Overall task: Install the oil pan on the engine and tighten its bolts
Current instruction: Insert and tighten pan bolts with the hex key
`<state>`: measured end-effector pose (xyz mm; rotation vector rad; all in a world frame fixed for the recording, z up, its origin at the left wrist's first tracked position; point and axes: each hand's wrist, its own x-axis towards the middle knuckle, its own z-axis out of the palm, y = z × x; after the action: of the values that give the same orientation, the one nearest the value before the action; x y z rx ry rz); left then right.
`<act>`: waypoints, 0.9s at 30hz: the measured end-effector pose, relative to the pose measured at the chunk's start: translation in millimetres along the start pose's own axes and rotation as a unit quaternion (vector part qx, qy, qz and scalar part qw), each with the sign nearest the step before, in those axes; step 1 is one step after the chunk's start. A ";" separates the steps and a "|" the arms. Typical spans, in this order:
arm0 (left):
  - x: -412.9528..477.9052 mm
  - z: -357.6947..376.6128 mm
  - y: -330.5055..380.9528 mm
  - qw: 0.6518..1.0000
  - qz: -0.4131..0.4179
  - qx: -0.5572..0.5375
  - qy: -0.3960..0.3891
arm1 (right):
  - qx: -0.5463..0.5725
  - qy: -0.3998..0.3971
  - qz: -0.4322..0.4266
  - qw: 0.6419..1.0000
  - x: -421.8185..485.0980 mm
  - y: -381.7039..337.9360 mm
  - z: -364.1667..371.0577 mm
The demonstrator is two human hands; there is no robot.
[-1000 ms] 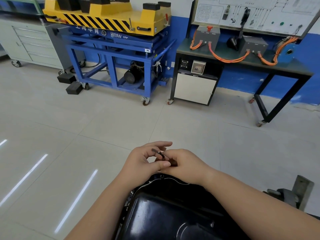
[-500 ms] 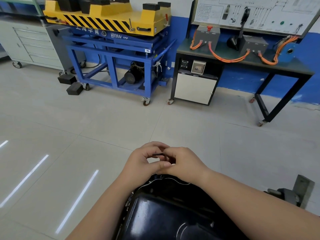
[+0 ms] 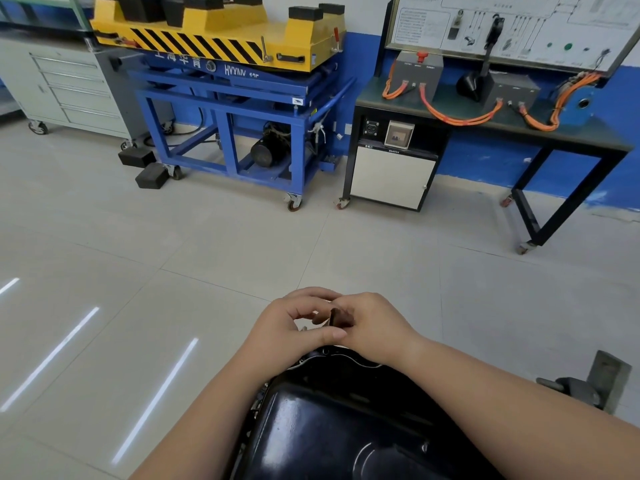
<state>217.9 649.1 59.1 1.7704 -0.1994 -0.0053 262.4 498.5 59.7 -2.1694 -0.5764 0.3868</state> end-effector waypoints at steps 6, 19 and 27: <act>1.9 1.5 -5.1 0.999 -0.005 0.022 0.044 | -0.014 0.011 0.005 1.000 2.2 0.6 4.7; 0.8 -0.9 -9.1 0.995 0.039 0.076 0.056 | -0.008 -0.031 -0.004 0.999 -0.6 0.6 -0.2; -3.9 -3.4 -6.9 0.999 0.015 0.026 0.029 | -0.012 -0.004 0.000 1.000 2.5 3.0 3.3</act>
<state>215.4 654.3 52.8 1.8171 -0.1851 0.0739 263.8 500.3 55.1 -2.1919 -0.5873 0.3907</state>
